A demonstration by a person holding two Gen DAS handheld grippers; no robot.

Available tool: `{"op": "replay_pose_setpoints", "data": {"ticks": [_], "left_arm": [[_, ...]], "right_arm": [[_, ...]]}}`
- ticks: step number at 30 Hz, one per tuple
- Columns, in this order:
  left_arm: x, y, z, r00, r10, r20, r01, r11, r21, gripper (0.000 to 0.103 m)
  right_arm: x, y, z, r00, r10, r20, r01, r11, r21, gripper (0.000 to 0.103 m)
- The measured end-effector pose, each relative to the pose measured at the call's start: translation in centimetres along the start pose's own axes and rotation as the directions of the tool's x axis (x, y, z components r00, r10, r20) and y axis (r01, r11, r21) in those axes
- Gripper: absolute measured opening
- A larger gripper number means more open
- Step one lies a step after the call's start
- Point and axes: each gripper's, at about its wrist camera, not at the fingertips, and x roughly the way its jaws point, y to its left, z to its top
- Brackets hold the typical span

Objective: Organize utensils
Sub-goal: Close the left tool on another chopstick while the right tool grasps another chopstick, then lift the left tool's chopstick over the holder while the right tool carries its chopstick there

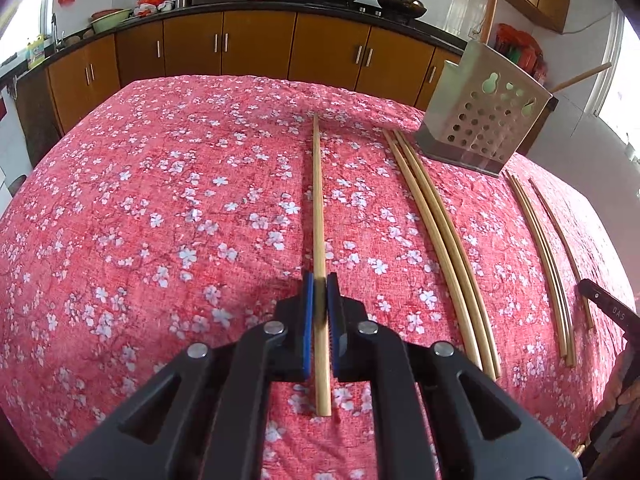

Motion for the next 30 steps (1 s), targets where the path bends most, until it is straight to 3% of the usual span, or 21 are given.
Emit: {"op": "replay_pose_setpoints", "data": {"ticks": [9,17,30], "left_arm": [[0.1,-0.4,-0.1,1.0,0.023,-0.003,-0.023,0.999,0.042,0.009],[1.9,-0.8,1.9,0.997,0.057,-0.042,-0.052,0.993,0.104,0.008],[1.8,-0.5,1.9,0.998,0.06,-0.033,-0.056,0.994,0.098,0.008]], "right_arm": [[-0.4,0.2,-0.4,1.0,-0.011,0.002,0.011,1.0,-0.017,0.008],[0.4,0.5,0.7,1.0,-0.021,-0.019,0.02,0.999,-0.028,0.008],[0.0,0.1,0.4,1.0,-0.006,0.004,0.006,1.0,-0.011,0.008]]}}
